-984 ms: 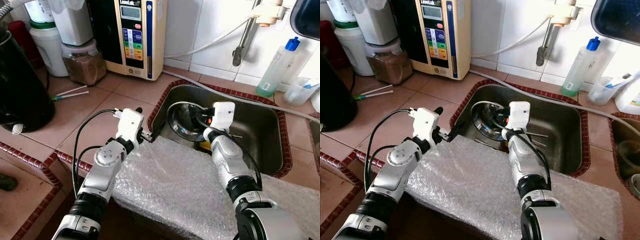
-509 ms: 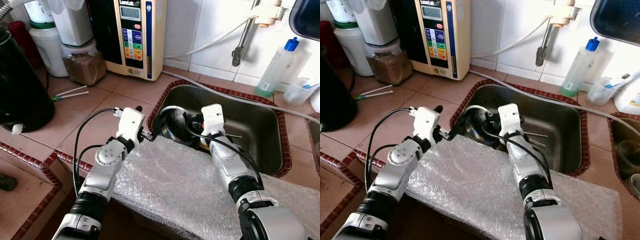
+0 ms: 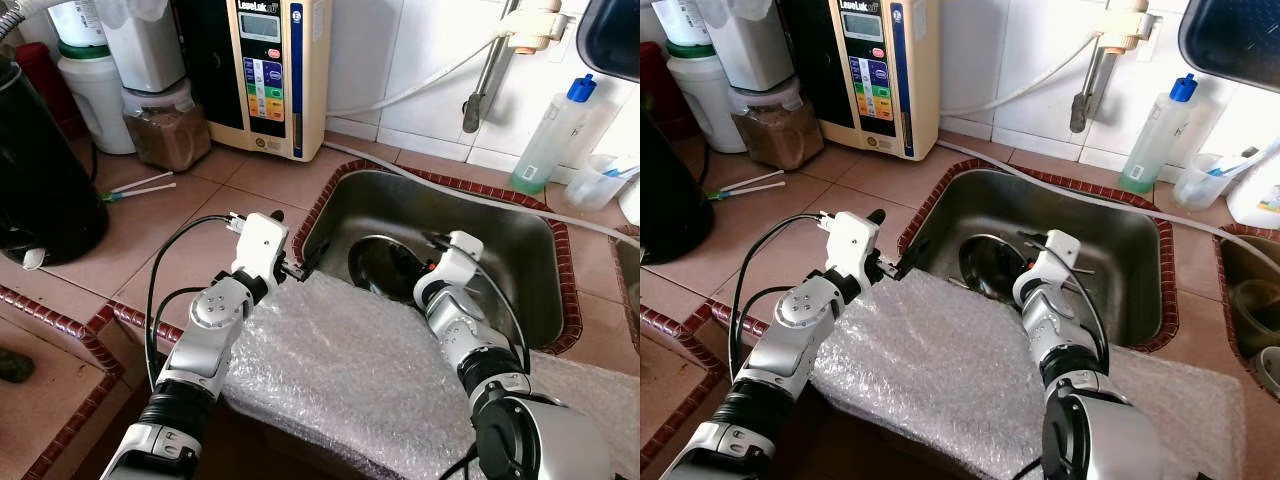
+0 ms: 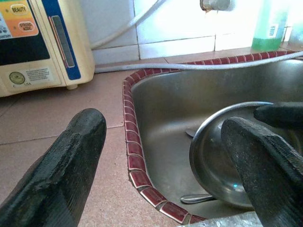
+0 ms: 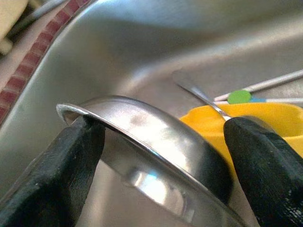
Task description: Kitchen organization
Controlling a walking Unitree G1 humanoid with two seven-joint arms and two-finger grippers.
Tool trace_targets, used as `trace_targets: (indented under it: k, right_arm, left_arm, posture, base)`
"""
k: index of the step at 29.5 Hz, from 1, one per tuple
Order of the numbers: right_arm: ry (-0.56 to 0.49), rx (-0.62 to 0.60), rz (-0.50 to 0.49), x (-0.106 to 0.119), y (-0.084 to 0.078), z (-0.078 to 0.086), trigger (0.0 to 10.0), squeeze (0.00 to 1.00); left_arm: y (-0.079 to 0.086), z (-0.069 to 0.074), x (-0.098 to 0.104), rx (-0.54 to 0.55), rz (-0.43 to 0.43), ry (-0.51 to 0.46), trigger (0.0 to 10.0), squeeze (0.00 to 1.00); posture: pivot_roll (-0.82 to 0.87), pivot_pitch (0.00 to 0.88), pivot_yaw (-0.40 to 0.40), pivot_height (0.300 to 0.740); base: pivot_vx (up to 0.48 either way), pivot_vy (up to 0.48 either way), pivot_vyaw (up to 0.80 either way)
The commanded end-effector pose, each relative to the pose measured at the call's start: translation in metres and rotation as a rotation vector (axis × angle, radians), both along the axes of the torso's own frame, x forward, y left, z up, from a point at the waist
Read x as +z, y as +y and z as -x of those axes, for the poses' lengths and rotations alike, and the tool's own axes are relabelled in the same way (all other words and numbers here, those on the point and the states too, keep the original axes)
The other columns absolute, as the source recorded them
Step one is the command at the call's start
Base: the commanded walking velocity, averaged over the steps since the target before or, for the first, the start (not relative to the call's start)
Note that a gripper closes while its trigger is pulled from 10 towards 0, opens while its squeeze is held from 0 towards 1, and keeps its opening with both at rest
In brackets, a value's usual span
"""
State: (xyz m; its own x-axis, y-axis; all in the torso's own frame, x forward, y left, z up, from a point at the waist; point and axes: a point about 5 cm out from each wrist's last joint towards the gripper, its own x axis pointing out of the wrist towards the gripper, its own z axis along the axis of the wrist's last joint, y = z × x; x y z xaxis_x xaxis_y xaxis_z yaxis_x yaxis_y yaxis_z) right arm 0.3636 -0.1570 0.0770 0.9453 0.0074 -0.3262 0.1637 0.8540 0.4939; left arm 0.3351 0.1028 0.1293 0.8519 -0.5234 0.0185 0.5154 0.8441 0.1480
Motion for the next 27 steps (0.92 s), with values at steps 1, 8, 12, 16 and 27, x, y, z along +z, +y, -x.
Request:
trace_targets:
  k: [1,8,12,16,27]
  right_arm:
    - [-0.027,-0.016,0.068,0.008,-0.004,-0.004,10.0,0.0]
    - [-0.037,0.204,0.392,0.007,-0.004,-0.003,10.0,1.0]
    - [-0.004,0.142,0.389,0.005,-0.012,-0.002,10.0,1.0]
    - [-0.007,0.144,0.399,0.004,-0.012,-0.001,10.0,1.0]
    - [-0.188,0.04,0.696,0.034,-0.032,-0.008,10.0,0.0]
  left_arm:
    - [-0.002,-0.002,0.003,-0.018,-0.014,-0.01,10.0,0.0]
    - [-0.003,-0.003,0.004,-0.028,-0.019,-0.012,10.0,0.0]
    - [-0.001,-0.003,0.004,-0.026,-0.021,-0.011,10.0,0.0]
    - [-0.001,-0.004,0.004,-0.026,-0.021,-0.01,10.0,0.0]
    - [-0.002,-0.004,0.004,-0.028,-0.024,-0.012,10.0,0.0]
  posture:
    - [0.12,0.0,0.007,0.74]
    - [0.12,0.0,0.011,0.74]
    - [0.12,0.0,0.011,0.74]
    - [0.12,0.0,0.013,0.74]
    - [0.12,0.0,0.016,0.74]
  base:
    - [0.0,0.0,0.0]
    - [0.0,0.0,0.0]
    - [0.0,0.0,0.0]
    - [0.0,0.0,0.0]
    - [0.0,0.0,0.0]
